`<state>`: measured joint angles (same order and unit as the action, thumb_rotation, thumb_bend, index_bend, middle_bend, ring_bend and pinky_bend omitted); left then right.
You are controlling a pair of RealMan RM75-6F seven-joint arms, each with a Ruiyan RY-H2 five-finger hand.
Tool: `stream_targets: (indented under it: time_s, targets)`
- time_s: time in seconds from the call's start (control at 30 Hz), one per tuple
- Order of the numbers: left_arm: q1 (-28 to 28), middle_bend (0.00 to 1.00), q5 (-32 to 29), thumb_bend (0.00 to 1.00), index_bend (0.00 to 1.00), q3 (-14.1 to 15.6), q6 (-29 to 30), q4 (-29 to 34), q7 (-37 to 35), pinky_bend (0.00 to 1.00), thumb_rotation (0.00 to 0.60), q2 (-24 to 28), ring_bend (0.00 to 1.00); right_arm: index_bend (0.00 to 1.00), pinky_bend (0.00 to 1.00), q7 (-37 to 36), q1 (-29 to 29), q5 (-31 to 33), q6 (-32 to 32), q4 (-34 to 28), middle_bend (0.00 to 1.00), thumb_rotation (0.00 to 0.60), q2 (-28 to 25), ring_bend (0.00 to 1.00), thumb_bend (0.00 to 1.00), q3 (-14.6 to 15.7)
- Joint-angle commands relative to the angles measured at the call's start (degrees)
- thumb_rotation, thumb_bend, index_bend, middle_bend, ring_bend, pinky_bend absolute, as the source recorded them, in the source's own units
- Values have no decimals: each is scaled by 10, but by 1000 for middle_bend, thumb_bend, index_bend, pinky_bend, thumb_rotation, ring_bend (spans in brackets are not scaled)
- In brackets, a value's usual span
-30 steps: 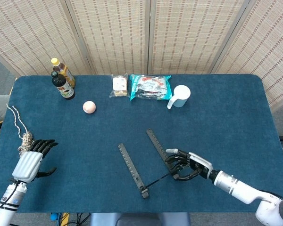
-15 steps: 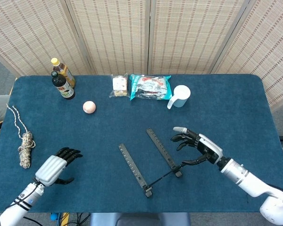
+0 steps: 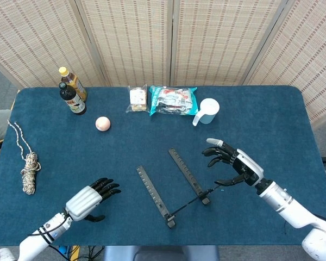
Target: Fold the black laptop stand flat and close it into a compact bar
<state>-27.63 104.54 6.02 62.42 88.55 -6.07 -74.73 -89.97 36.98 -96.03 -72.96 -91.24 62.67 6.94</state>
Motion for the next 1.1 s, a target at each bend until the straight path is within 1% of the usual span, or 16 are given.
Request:
stream_targets:
  time_s: [0.03, 0.17, 0.37, 0.7, 0.77, 0.83, 0.9, 1.0, 1.1]
  targets:
    - [-8, 75, 9, 173, 120, 7, -5, 1, 10, 30, 600, -5, 24, 145, 369, 8, -6, -1, -8, -7, 285, 600, -8, 237, 0, -7]
    - [-13, 60, 18, 173, 99, 15, -5, -7, 20, 21, 600, -15, 6, 143, 369, 12, -11, 1, -6, -12, 284, 600, -15, 237, 0, -12]
    - [-31, 54, 44, 173, 91, 31, -4, -12, 5, 19, 600, -26, 4, 143, 369, 13, -16, -1, 0, -15, 284, 600, -16, 237, 0, -16]
    - [-97, 49, 73, 173, 91, 26, -28, -41, -34, 18, 600, -62, 4, 141, 369, 21, -28, 0, 2, -15, 282, 600, -21, 237, 0, -22]
    - [-104, 49, 71, 173, 91, 25, -30, -47, -41, 19, 600, -65, 4, 133, 369, 38, -28, -5, 7, -11, 273, 600, -23, 238, 0, -20]
    - [-112, 49, 64, 173, 91, 24, -34, -53, -50, 19, 600, -68, 4, 104, 369, 93, -30, -5, 20, -2, 253, 600, -22, 241, 0, -17]
    - [-114, 49, 56, 173, 91, 23, -34, -58, -53, 19, 600, -69, 5, 78, 369, 123, -32, -1, 33, -6, 238, 600, -20, 238, 0, -14]
    - [-111, 49, 35, 173, 91, 24, -35, -61, -64, 19, 600, -66, 4, 21, 365, 133, -27, -13, 54, -7, 198, 600, -22, 206, 0, -2]
    - [-101, 47, 10, 173, 92, 25, -30, -64, -75, 18, 600, -59, 4, 0, 318, 141, -24, -27, 72, -2, 159, 600, -20, 159, 0, 11]
